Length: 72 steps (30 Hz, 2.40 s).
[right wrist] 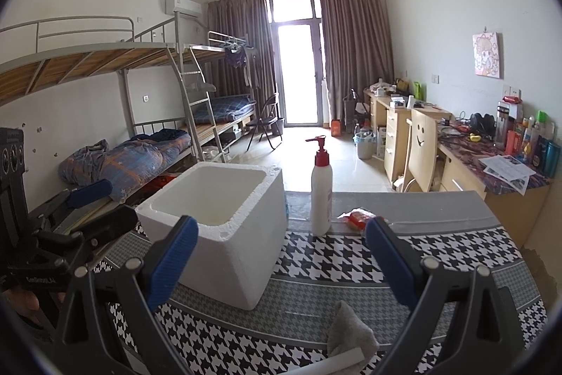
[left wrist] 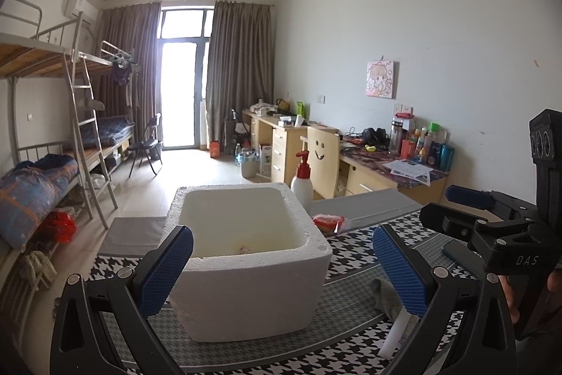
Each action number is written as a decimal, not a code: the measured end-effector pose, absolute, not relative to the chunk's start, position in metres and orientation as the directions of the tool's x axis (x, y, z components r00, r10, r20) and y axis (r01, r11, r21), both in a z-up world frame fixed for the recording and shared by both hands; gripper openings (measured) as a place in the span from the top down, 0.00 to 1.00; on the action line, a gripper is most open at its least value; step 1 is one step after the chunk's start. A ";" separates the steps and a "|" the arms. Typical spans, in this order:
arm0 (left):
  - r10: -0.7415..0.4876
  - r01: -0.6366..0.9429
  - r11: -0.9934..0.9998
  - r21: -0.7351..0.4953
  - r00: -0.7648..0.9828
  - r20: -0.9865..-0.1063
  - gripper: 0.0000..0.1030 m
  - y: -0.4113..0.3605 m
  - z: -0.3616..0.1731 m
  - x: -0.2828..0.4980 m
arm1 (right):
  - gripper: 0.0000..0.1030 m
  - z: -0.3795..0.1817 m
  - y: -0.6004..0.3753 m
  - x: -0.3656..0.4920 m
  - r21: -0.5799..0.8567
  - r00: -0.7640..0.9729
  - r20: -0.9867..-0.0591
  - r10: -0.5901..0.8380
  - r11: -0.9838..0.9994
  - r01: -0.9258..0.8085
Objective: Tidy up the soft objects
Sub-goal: 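Withdraw both tools from the box toward the grey sock and white roll, then lower the left tool onto the white roll and close on it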
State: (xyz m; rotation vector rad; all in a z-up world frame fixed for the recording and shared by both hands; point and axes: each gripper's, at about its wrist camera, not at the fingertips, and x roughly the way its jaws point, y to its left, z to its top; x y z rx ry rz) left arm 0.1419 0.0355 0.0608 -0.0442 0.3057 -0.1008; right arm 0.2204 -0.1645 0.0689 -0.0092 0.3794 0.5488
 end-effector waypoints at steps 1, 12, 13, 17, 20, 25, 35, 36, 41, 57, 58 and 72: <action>-0.101 0.090 0.995 -0.051 0.949 -0.298 0.01 0.034 0.060 0.142 | 0.05 0.068 -0.165 0.220 0.093 0.785 -0.354 0.507 0.855 -0.510; -0.113 0.102 0.993 -0.051 0.947 -0.301 0.01 0.025 0.048 0.137 | 0.05 0.057 -0.175 0.212 0.092 0.798 -0.355 0.487 0.868 -0.488; -0.113 0.101 0.993 -0.055 0.947 -0.301 0.01 0.024 0.046 0.136 | 0.05 0.056 -0.175 0.211 0.088 0.802 -0.353 0.483 0.870 -0.485; -0.127 0.114 0.992 -0.059 0.942 -0.312 0.01 0.020 0.040 0.136 | 0.05 0.050 -0.178 0.210 0.082 0.804 -0.355 0.476 0.873 -0.481; -0.124 0.114 0.992 -0.050 0.943 -0.309 0.01 0.018 0.037 0.134 | 0.05 0.046 -0.180 0.210 0.090 0.804 -0.361 0.473 0.876 -0.475; -0.144 0.133 0.990 -0.056 0.936 -0.321 0.01 0.016 0.031 0.134 | 0.05 0.042 -0.182 0.208 0.086 0.813 -0.364 0.453 0.886 -0.455; -0.187 0.180 0.982 -0.054 0.923 -0.336 0.01 0.005 0.023 0.130 | 0.05 0.031 -0.194 0.205 0.098 0.823 -0.384 0.419 0.904 -0.415; -0.194 0.186 0.981 -0.056 0.921 -0.339 0.01 0.004 0.022 0.130 | 0.05 0.031 -0.197 0.205 0.100 0.824 -0.384 0.416 0.906 -0.411; -0.214 0.205 0.977 -0.063 0.913 -0.347 0.01 0.001 0.019 0.130 | 0.05 0.029 -0.202 0.203 0.108 0.828 -0.387 0.406 0.912 -0.397; -0.293 0.285 0.955 -0.083 0.866 -0.405 0.01 -0.022 0.003 0.137 | 0.05 0.018 -0.217 0.194 0.119 0.844 -0.402 0.355 0.934 -0.336; -0.297 0.289 0.954 -0.084 0.864 -0.407 0.01 -0.024 0.003 0.136 | 0.05 0.017 -0.218 0.194 0.121 0.844 -0.404 0.354 0.935 -0.334; -0.340 0.344 0.935 -0.080 0.812 -0.475 0.01 -0.047 -0.015 0.145 | 0.05 0.006 -0.232 0.195 0.132 0.844 -0.427 0.325 0.945 -0.298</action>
